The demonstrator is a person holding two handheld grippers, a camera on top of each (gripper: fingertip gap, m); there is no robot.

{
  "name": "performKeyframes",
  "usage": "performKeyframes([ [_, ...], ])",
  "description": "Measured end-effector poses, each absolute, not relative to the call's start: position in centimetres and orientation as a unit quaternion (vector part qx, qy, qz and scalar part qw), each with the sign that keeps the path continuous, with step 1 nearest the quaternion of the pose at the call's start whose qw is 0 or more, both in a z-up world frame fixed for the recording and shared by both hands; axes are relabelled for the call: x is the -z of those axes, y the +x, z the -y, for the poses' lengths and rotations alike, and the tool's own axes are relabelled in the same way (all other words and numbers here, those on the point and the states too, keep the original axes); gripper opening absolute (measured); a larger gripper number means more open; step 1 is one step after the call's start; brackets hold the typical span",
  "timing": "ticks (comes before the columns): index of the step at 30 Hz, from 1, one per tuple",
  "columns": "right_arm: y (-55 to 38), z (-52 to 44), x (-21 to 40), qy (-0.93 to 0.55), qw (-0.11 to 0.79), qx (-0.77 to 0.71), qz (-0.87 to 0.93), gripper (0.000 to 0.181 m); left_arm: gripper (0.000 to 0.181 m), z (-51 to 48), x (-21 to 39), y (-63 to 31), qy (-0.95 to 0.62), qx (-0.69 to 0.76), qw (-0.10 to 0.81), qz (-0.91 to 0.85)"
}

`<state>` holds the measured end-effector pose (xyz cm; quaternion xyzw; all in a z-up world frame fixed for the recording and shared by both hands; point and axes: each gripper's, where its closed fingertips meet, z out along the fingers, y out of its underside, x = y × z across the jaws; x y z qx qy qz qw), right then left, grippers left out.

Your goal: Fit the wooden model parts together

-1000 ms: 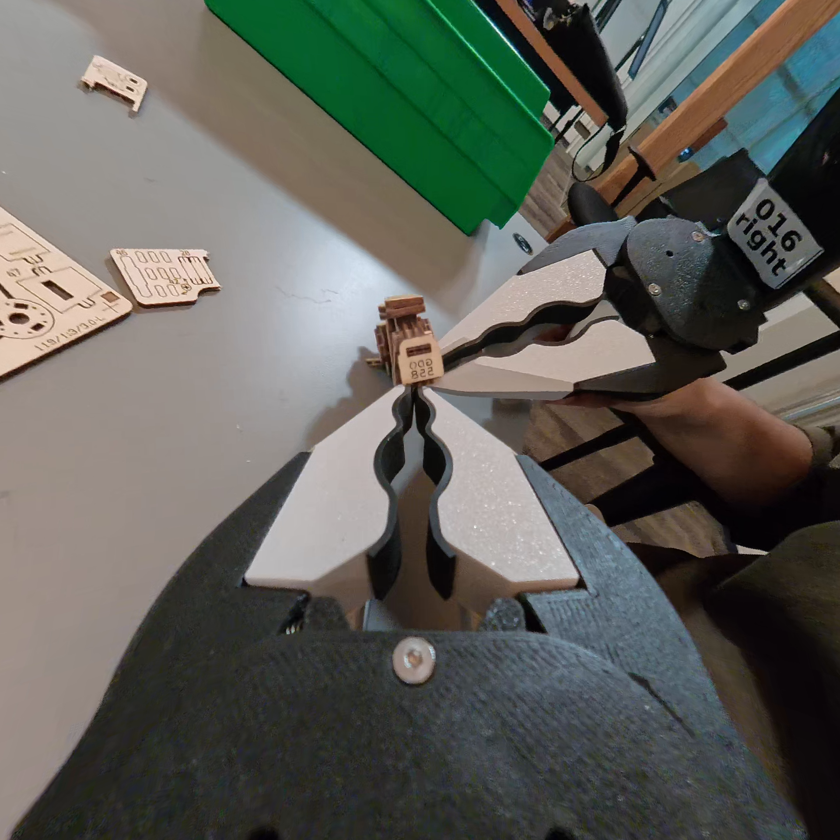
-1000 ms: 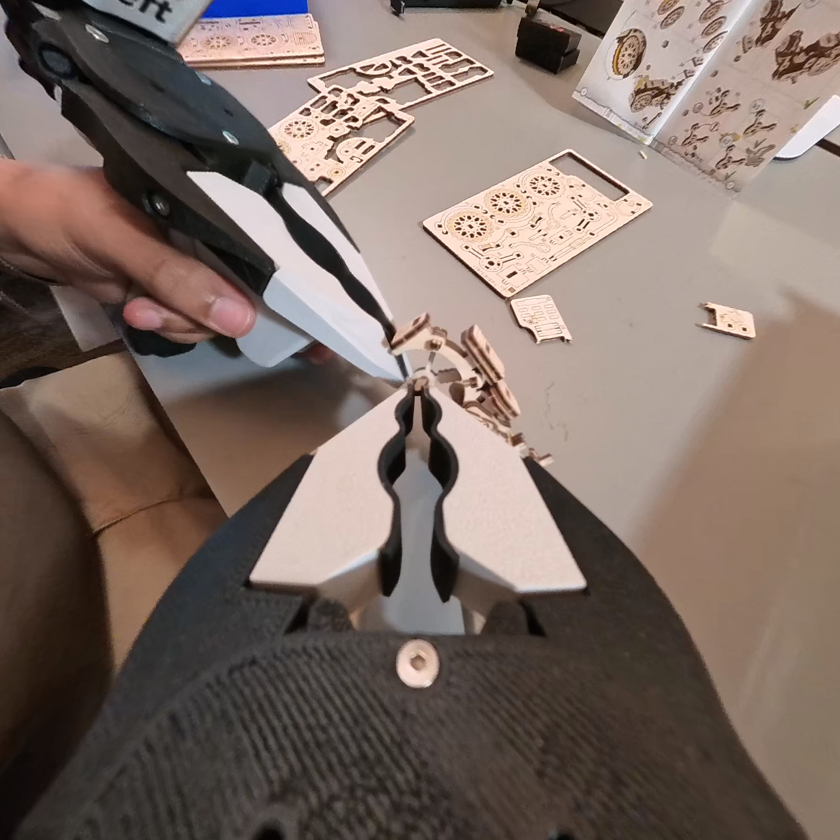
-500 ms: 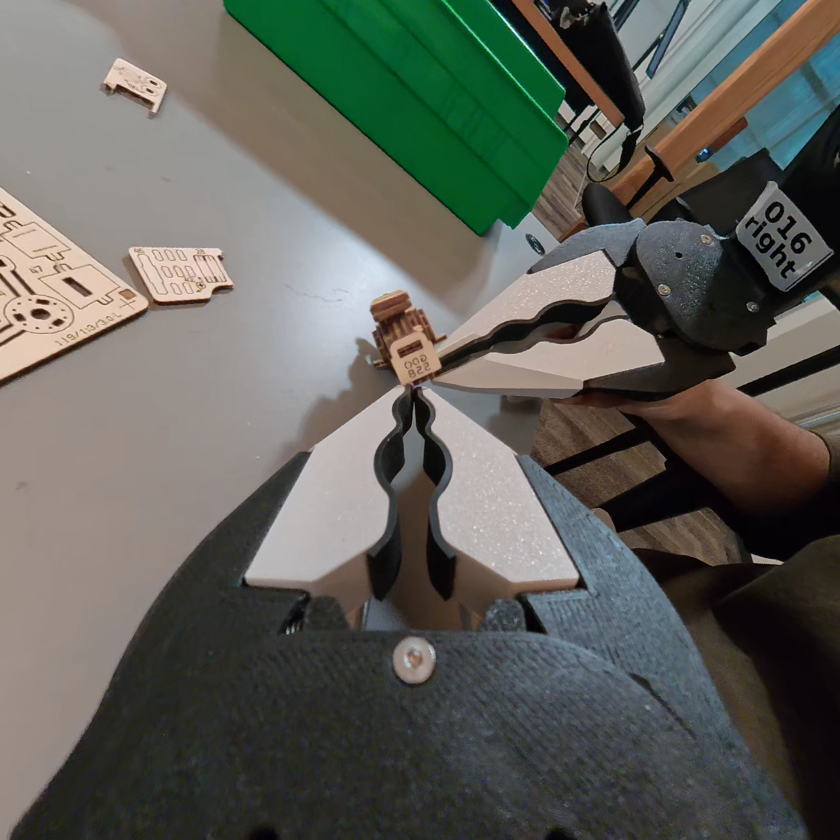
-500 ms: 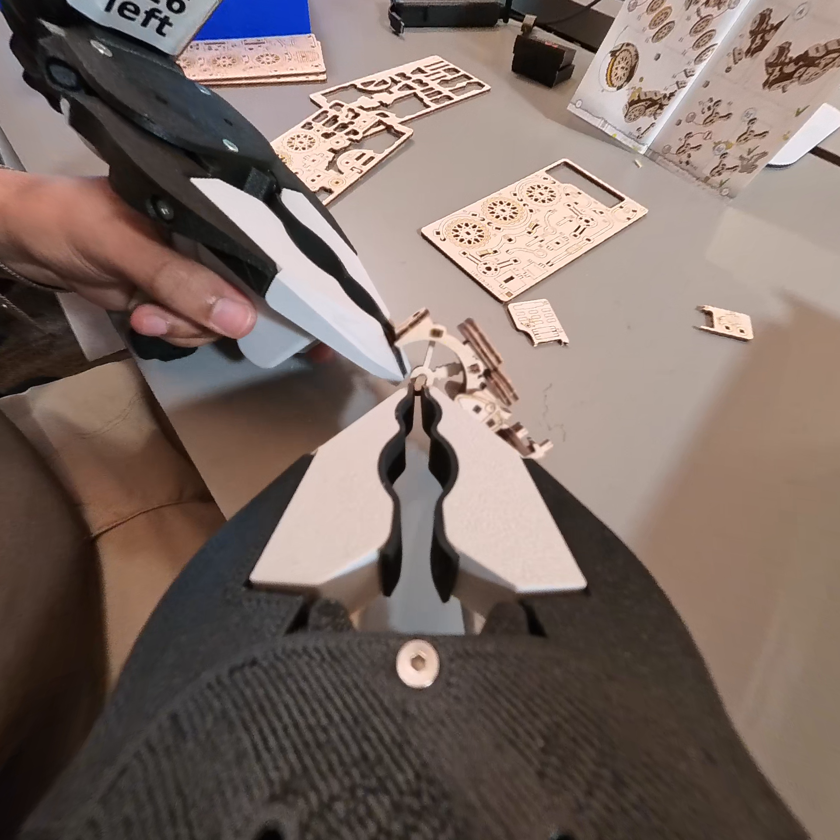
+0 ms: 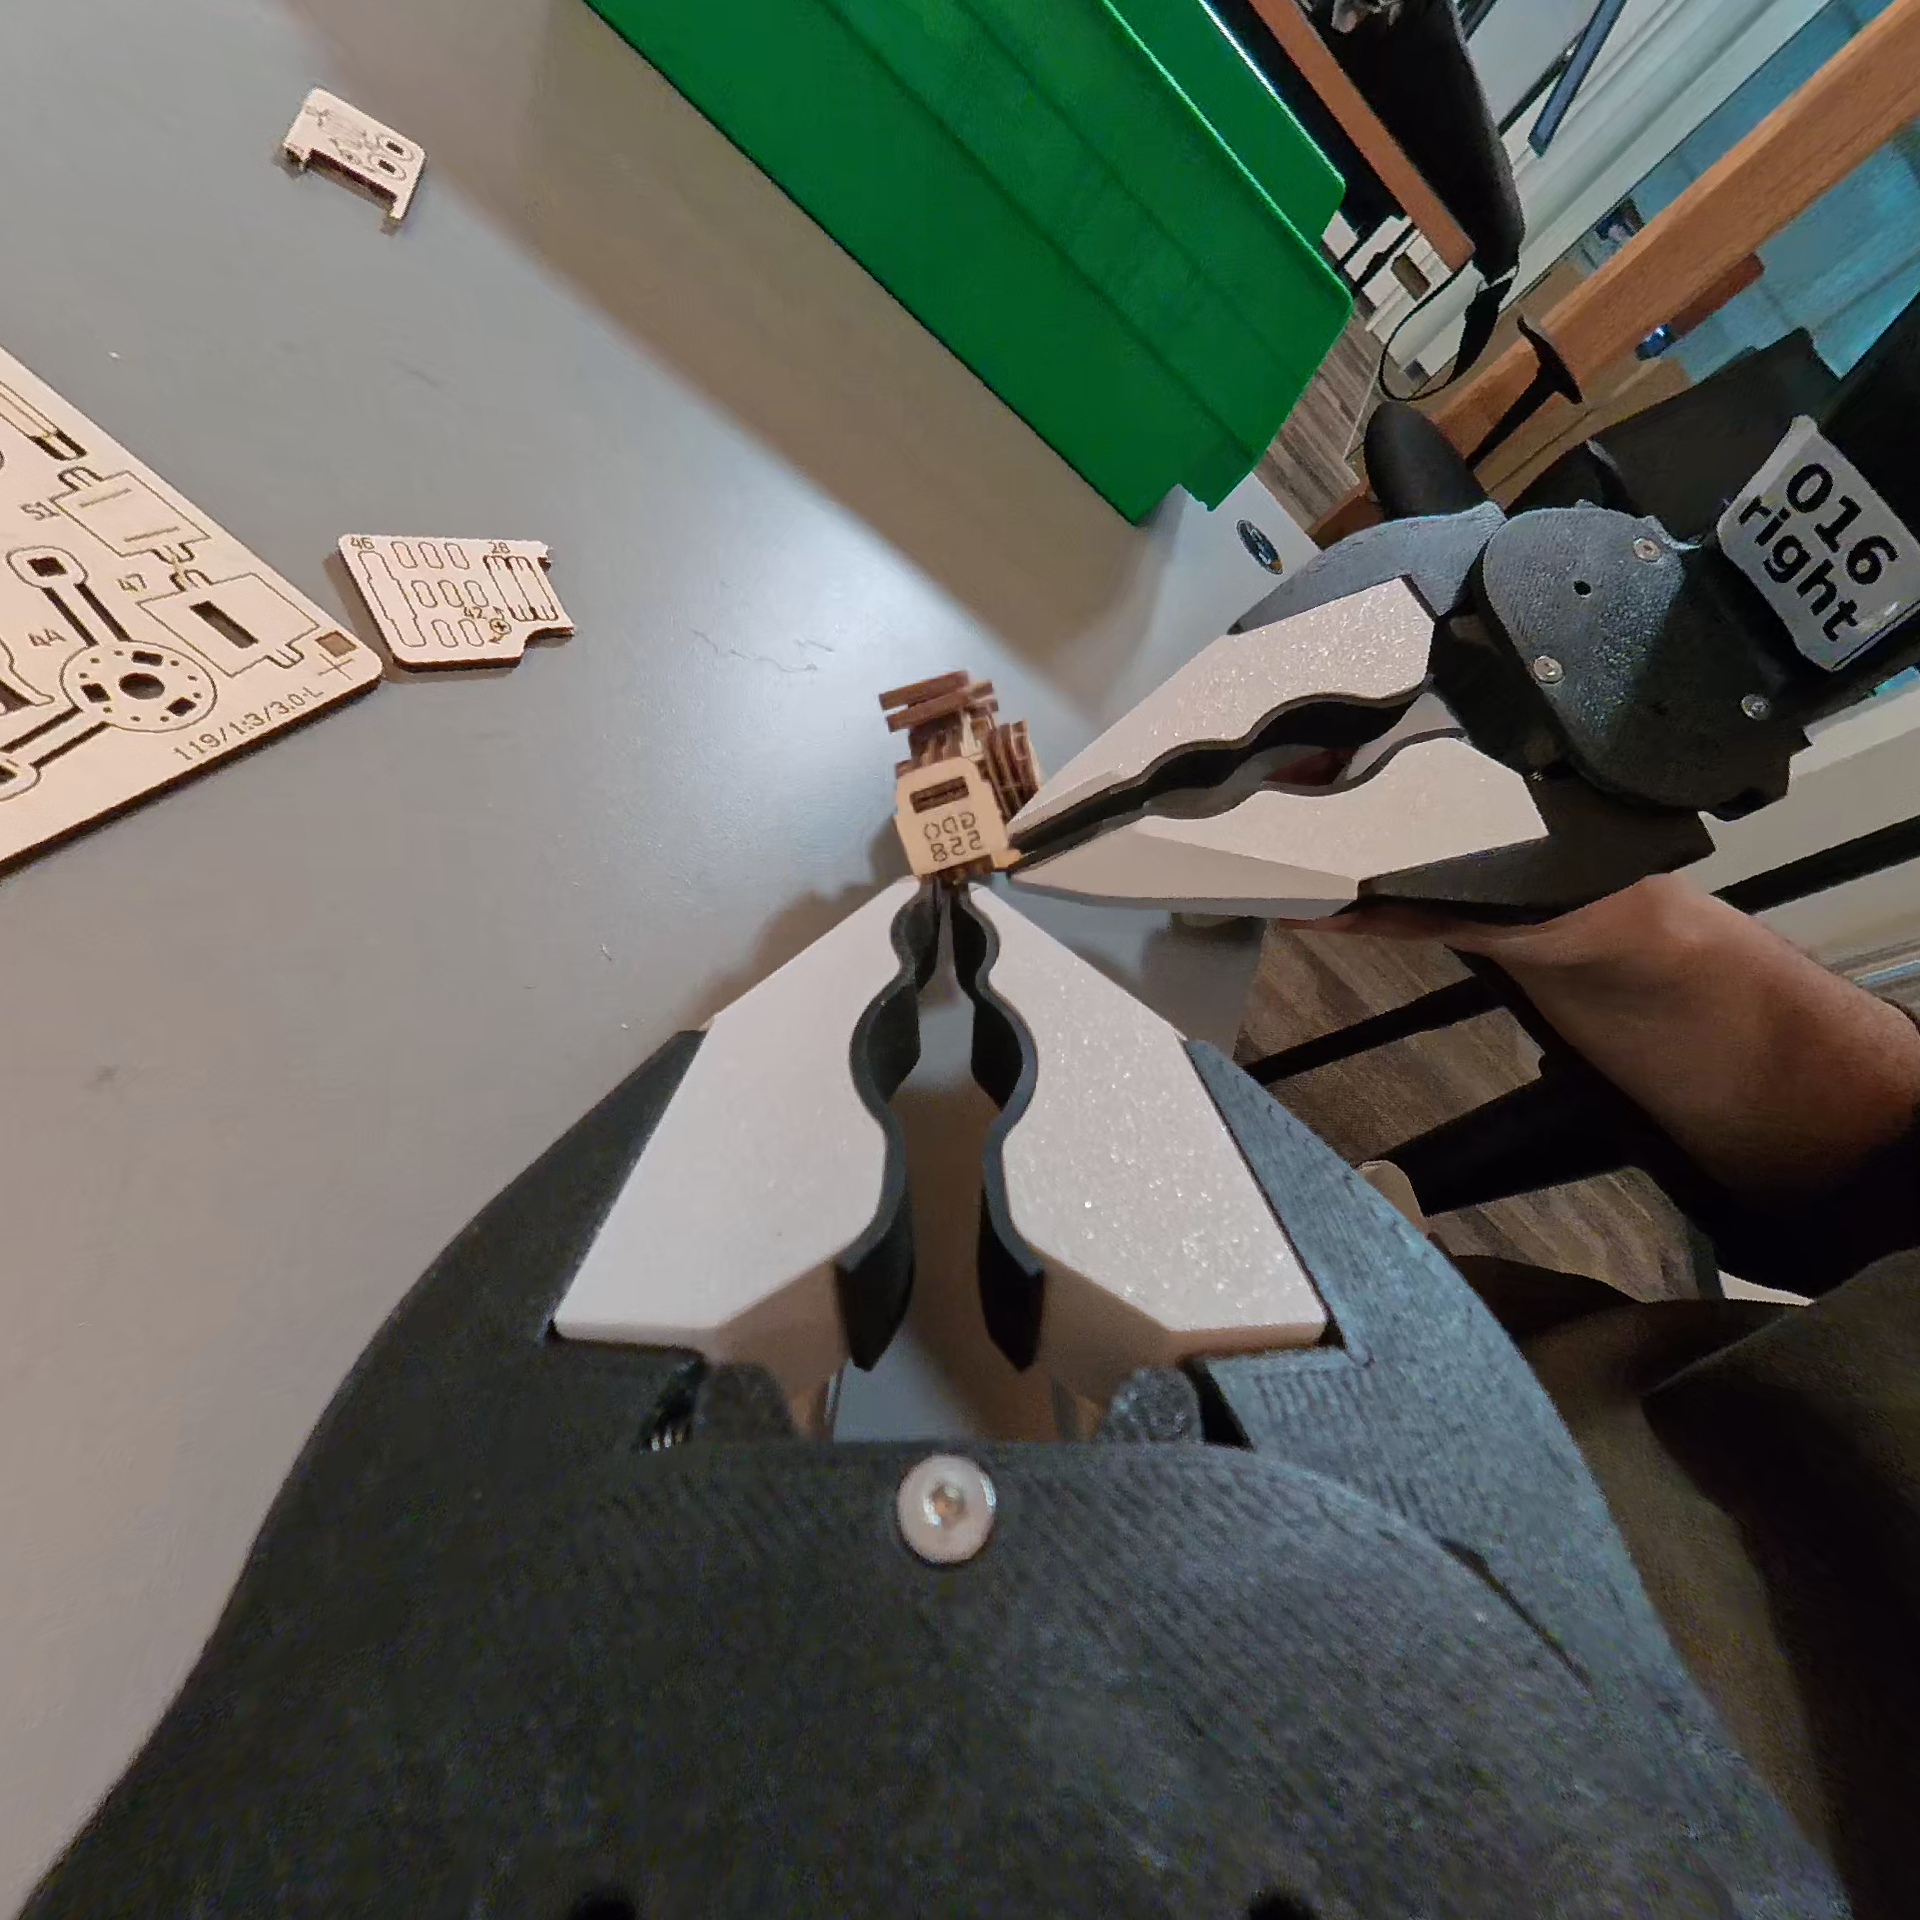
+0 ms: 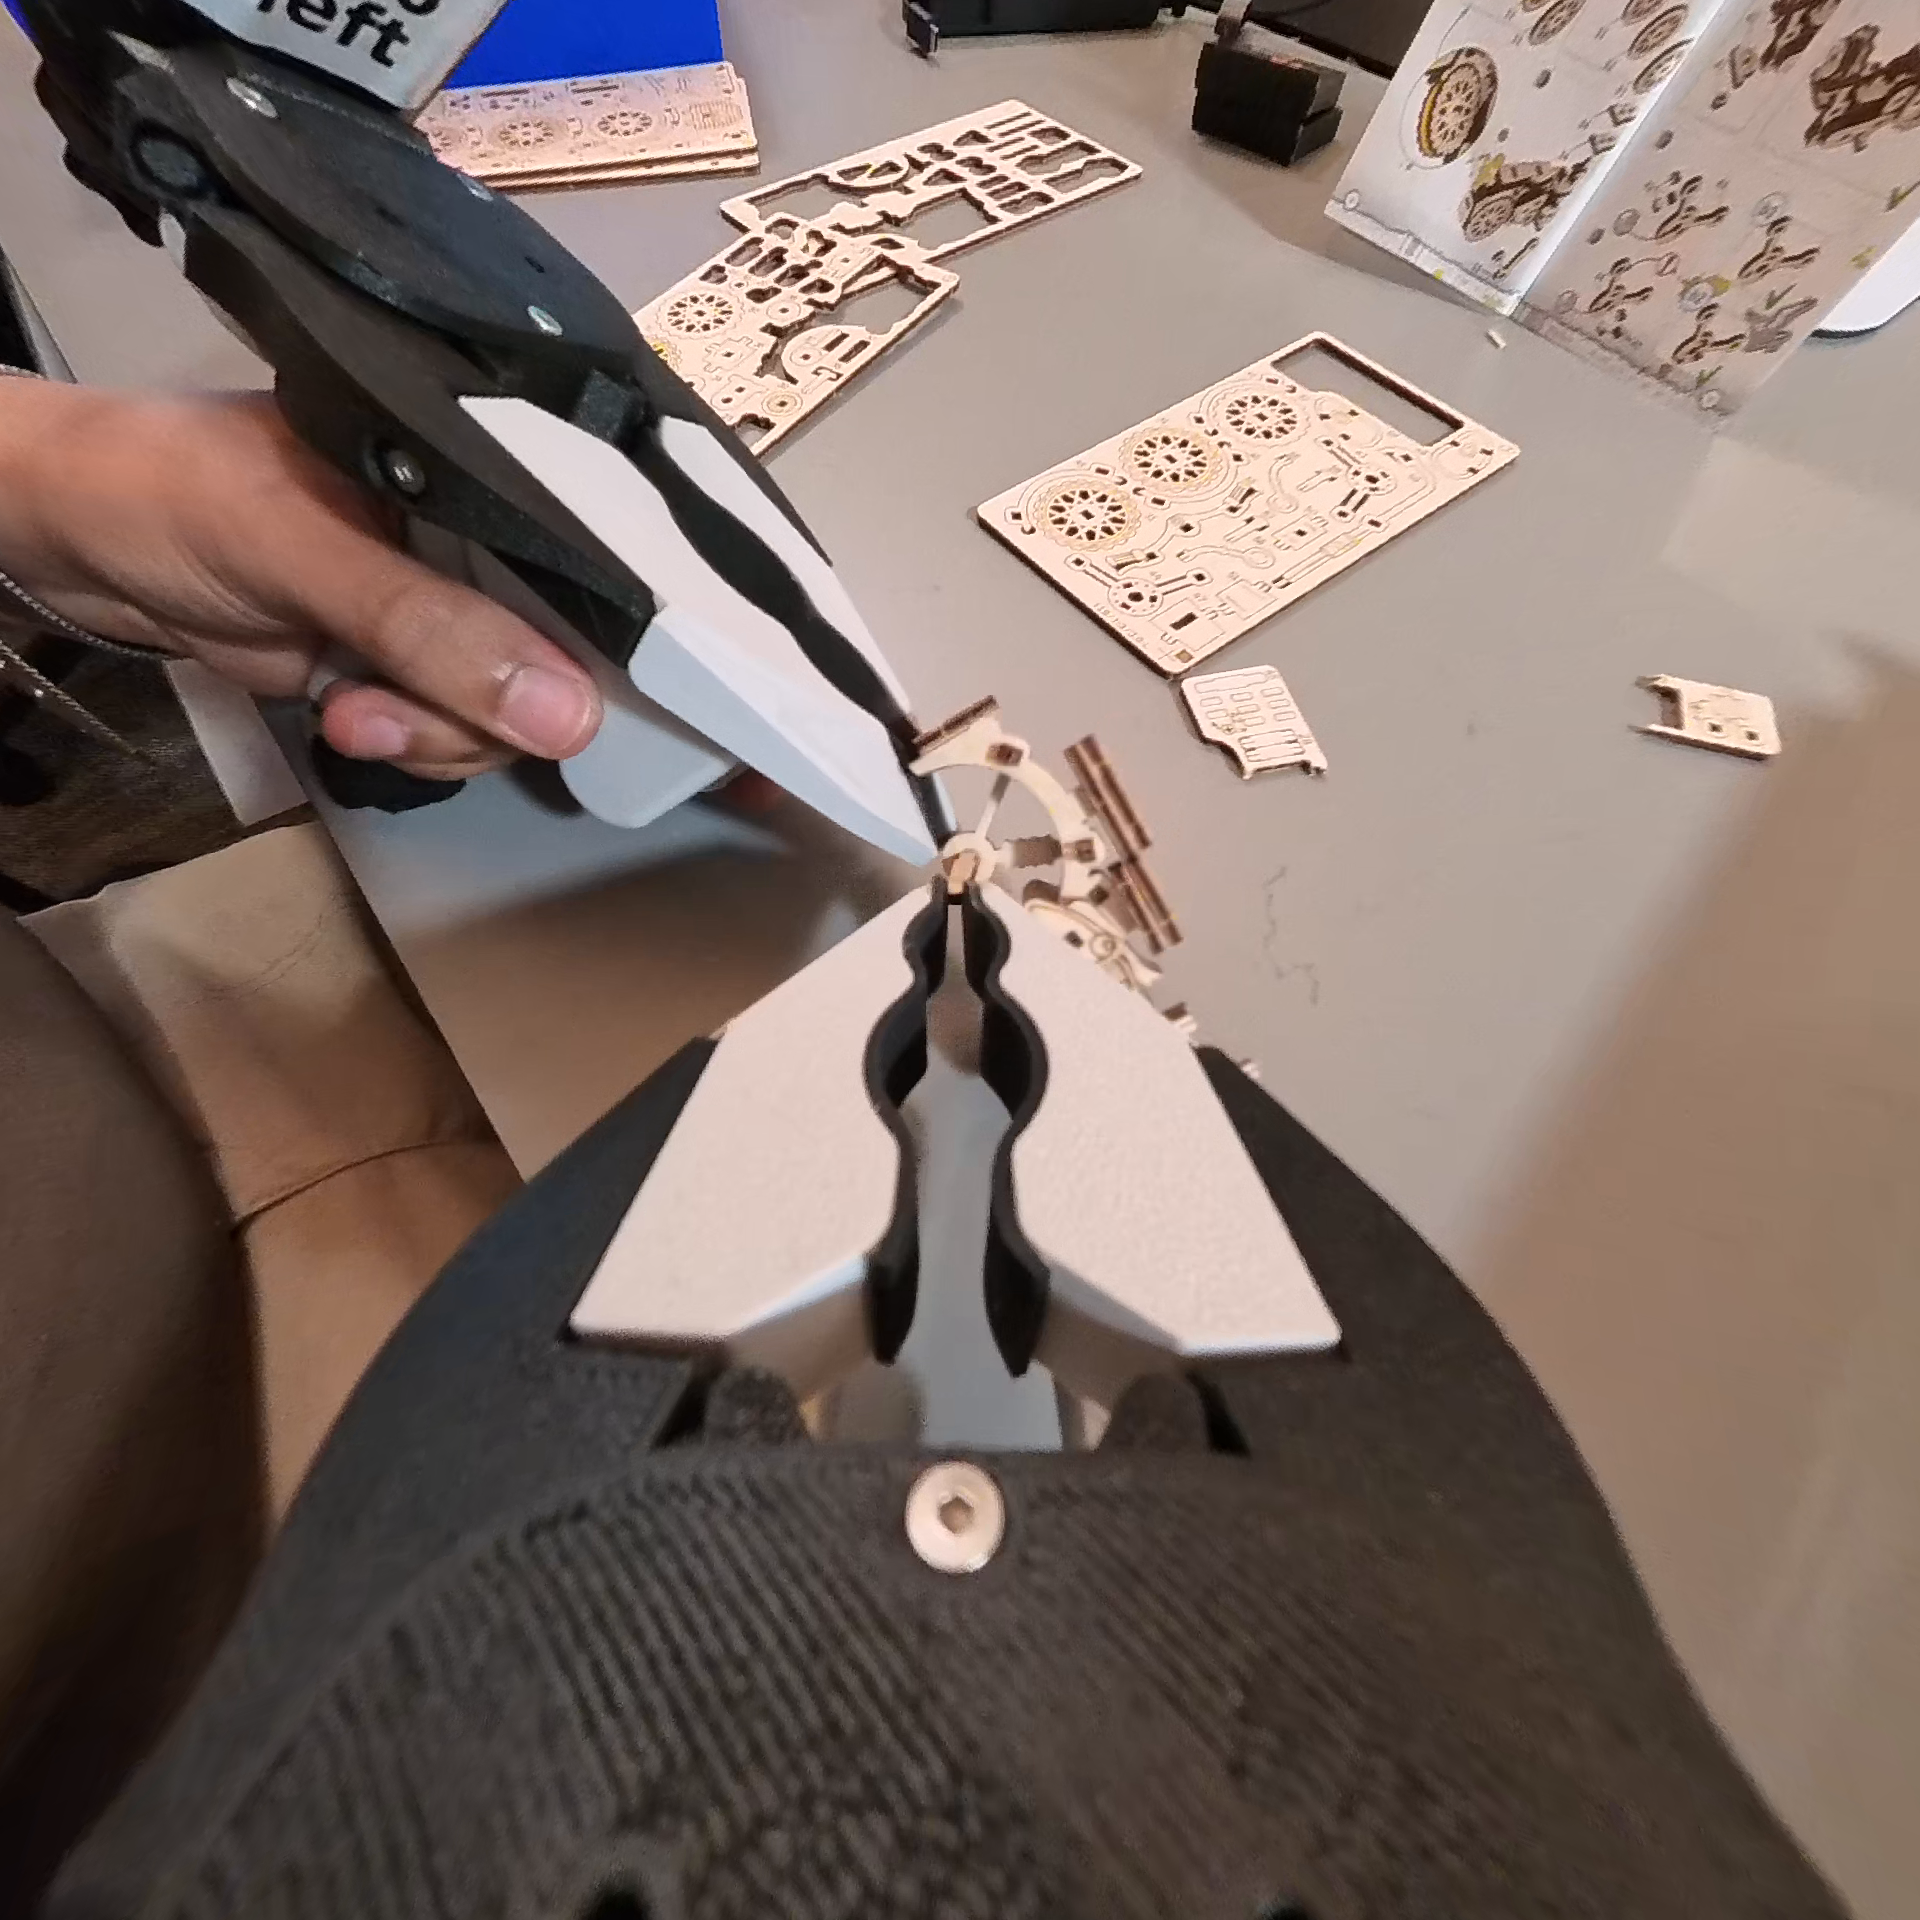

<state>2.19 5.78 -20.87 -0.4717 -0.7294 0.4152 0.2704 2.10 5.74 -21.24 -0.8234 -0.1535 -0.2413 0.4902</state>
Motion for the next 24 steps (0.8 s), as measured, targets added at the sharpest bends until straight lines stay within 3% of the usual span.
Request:
performKeyframes([
  [24, 2.2, -6.06, 21.12, -0.471, 0.269, -0.413, 0.731, 0.001, 0.0, -6.17, 21.45, 2.14, -0.812, 0.276, 0.483, 0.179],
])
